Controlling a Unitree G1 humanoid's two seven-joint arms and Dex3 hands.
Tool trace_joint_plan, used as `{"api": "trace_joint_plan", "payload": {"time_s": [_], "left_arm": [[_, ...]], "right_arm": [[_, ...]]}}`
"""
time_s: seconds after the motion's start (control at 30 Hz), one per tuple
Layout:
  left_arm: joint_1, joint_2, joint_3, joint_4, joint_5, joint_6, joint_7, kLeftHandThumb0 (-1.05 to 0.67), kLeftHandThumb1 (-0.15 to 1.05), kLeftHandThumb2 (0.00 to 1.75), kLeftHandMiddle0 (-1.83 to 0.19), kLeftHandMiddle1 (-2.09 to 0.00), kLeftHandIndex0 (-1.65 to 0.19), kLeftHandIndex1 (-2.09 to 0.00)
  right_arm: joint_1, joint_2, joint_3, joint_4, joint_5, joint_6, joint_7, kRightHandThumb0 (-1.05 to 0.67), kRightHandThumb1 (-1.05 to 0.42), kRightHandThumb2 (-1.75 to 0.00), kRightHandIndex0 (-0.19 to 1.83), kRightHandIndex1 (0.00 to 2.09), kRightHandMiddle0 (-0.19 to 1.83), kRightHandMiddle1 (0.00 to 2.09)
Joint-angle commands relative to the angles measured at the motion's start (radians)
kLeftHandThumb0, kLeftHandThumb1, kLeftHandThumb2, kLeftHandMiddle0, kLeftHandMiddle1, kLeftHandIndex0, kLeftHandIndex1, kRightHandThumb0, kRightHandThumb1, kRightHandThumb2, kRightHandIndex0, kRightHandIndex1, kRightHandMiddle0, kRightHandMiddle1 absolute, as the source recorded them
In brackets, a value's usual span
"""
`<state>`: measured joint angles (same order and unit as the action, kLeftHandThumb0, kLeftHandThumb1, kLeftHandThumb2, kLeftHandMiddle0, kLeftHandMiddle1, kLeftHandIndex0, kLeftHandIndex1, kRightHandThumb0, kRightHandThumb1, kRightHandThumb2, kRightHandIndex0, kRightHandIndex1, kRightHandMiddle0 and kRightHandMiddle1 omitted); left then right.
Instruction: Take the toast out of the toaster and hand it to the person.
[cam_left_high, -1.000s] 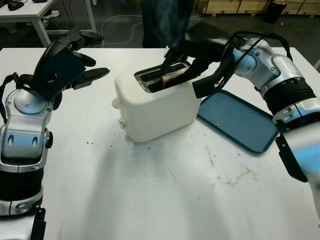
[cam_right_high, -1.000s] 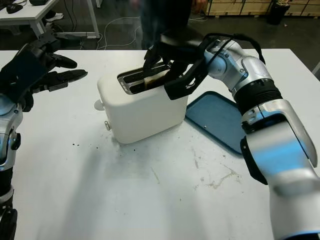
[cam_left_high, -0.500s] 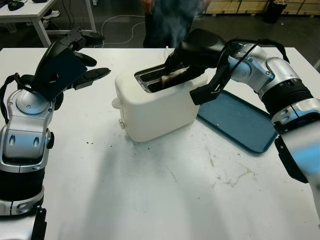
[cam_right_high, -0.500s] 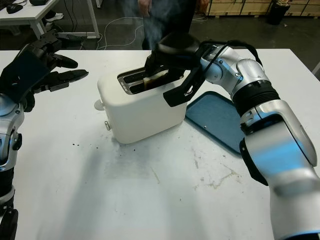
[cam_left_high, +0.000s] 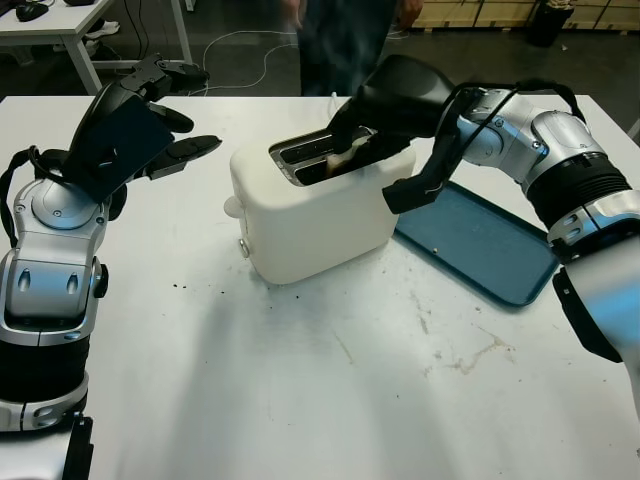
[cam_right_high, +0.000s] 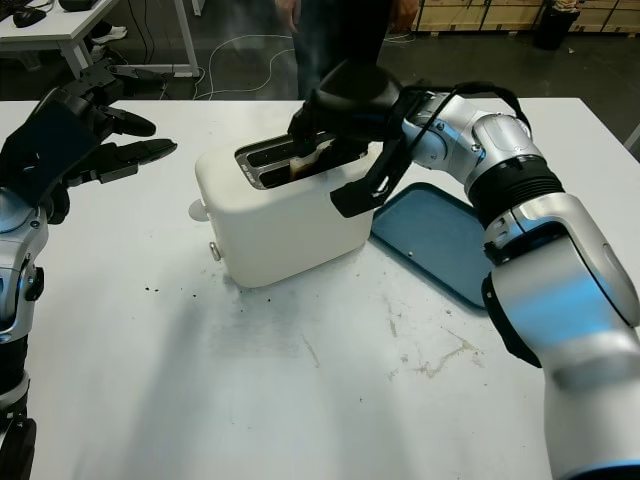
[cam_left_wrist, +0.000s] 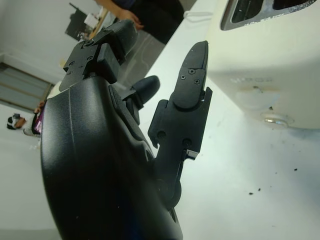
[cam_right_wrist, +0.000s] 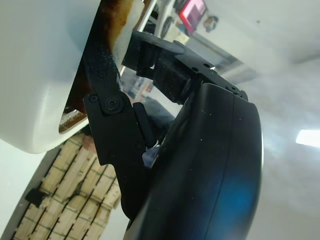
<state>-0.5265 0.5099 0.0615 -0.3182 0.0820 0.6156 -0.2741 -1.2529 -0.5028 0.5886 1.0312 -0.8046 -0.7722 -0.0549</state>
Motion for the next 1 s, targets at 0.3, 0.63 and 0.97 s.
{"api": "trace_joint_plan", "payload": {"time_s": [0.3, 0.63, 0.97], "left_arm": [[0.008, 0.0, 0.011, -0.003, 0.002, -0.006, 0.006, -0.23, 0.88, 0.13, -0.05, -1.25, -0.16, -0.75], [0.01, 0.001, 0.014, -0.002, 0.003, -0.007, 0.005, -0.25, 0.87, 0.13, -0.05, -1.26, -0.16, -0.75], [0.011, 0.005, 0.017, -0.002, 0.003, -0.007, 0.001, -0.26, 0.87, 0.13, -0.06, -1.25, -0.16, -0.75]], "right_arm": [[-0.047, -0.019, -0.041, 0.047, 0.012, -0.027, -0.117, -0.64, -0.9, -0.01, 1.15, 1.75, 0.92, 1.74], [-0.081, -0.019, -0.178, 0.109, 0.124, -0.012, -0.094, -0.6, -0.85, 0.0, 1.12, 1.75, 0.9, 1.7], [-0.085, 0.009, -0.365, 0.166, 0.383, 0.088, 0.18, -0.44, -0.86, 0.0, 1.06, 1.52, 0.89, 1.52]]}}
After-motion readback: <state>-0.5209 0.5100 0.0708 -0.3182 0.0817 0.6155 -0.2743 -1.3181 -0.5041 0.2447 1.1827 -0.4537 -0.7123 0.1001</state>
